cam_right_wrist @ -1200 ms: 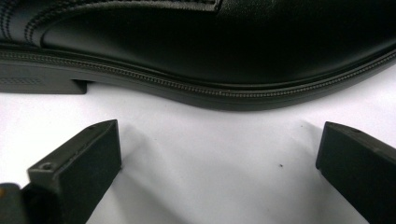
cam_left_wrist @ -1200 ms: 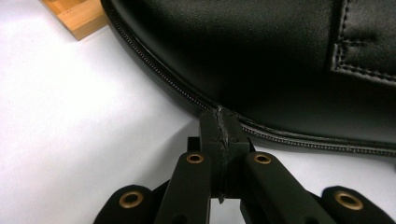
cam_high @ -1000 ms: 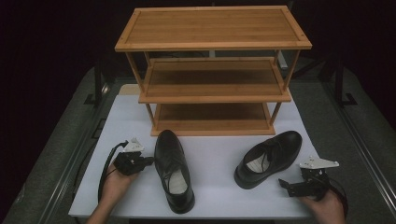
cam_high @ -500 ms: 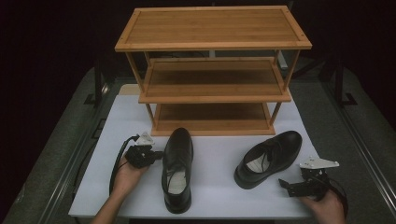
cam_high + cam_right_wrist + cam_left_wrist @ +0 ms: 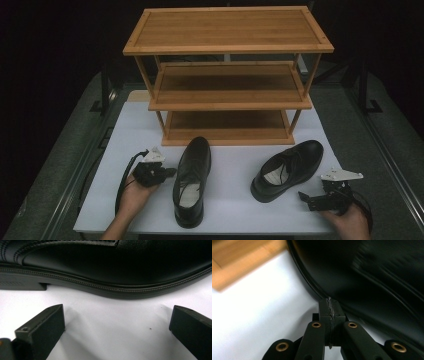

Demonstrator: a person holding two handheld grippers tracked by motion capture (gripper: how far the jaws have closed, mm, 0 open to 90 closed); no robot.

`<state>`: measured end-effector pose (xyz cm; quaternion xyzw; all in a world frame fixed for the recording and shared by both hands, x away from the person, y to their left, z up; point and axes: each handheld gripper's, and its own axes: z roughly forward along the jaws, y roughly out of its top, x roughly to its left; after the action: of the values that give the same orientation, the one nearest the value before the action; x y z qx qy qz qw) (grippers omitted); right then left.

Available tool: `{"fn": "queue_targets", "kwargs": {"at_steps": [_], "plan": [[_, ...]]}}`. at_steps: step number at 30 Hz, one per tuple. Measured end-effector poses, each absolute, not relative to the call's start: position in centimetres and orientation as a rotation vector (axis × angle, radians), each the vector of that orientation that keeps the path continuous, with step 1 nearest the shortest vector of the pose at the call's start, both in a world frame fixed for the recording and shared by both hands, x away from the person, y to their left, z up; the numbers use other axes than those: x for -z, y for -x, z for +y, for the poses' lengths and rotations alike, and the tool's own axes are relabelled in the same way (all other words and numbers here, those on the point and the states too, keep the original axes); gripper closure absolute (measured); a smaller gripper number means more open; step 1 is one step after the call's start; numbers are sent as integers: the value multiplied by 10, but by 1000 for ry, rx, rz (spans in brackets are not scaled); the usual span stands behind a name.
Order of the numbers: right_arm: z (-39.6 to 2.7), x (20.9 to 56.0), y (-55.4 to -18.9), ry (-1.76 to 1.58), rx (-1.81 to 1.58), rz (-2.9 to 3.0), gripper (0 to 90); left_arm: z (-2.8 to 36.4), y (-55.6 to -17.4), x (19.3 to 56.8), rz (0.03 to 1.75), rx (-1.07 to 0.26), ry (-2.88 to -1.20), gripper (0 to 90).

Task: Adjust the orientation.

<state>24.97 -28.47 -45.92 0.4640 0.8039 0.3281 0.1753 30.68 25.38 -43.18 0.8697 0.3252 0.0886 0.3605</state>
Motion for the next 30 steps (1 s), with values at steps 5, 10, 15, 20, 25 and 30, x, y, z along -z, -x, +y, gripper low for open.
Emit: {"fn": "queue_targets", "kwargs": {"at_steps": [5,10,15,20,25,30], "plan": [[-285,459,-250,-1314,-928,2278,0,253,-281,435,812,-162,-2237,900],[-285,459,-250,-1314,-927,2279,0,248,-274,436,813,-182,-2251,900],[-285,459,-250,-1314,-927,2278,0,242,-276,436,792,-169,-2252,900],[-285,459,-250,-1315,-927,2279,0,232,-277,437,772,-156,-2255,900],[-285,459,-250,-1315,-927,2279,0,226,-278,437,753,-148,-2259,900],[-285,459,-250,-1315,-927,2278,0,228,-278,437,747,-147,-2257,900]]}}
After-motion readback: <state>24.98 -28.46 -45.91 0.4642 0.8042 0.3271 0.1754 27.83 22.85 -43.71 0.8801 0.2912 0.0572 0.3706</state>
